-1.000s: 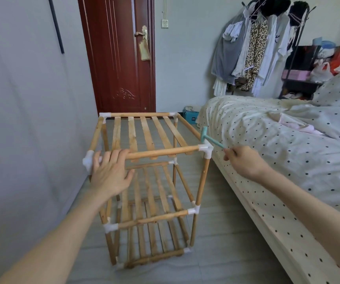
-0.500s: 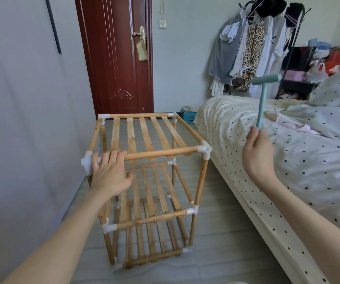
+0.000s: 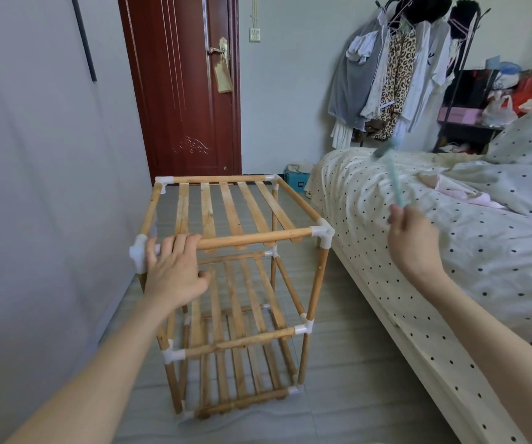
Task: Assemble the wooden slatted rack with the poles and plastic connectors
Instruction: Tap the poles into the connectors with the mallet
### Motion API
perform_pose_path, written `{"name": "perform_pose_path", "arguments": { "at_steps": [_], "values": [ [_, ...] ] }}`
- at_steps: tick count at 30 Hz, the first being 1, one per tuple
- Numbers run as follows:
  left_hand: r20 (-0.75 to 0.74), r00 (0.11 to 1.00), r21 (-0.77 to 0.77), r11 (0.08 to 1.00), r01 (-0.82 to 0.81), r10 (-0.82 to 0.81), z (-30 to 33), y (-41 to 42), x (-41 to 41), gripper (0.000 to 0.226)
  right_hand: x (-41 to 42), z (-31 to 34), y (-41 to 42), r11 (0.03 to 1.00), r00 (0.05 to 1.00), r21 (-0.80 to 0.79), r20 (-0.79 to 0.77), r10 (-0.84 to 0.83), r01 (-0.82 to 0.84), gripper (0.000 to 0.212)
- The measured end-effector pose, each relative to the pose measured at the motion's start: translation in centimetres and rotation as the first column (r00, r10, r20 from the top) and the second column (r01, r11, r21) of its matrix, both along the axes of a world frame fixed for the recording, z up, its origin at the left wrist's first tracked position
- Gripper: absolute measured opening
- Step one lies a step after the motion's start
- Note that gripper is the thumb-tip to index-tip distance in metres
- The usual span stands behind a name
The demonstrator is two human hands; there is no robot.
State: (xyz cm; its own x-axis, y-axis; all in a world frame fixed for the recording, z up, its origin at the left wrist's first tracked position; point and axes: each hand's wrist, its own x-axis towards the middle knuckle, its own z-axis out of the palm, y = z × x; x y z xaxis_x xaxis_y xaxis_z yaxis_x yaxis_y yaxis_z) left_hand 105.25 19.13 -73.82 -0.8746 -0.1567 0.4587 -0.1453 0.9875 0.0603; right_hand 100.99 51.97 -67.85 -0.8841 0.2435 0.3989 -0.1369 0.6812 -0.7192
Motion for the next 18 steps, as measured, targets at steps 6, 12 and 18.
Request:
{"name": "perform_pose_path", "arguments": {
  "at_steps": [6,12,18],
  "values": [
    [0.01,1.0,-0.002,1.0,0.009,-0.009,0.2,0.1,0.1,0.066,-0.5,-2.5,-0.7,0.98,0.965,0.15,0.245,0.092,-0.132,0.034],
    [0.033,0.999,-0.004,0.999,0.038,-0.038,0.4,-0.1,0.5,0.071,-0.9,-2.7,-1.5,0.971,0.925,0.185,0.373,0.076,-0.154,0.028],
    [0.068,0.993,-0.032,0.995,0.099,-0.096,0.4,-0.6,1.2,0.084,-0.8,-2.3,-3.2,0.967,0.972,0.189,0.196,0.132,-0.17,0.034]
  ]
}}
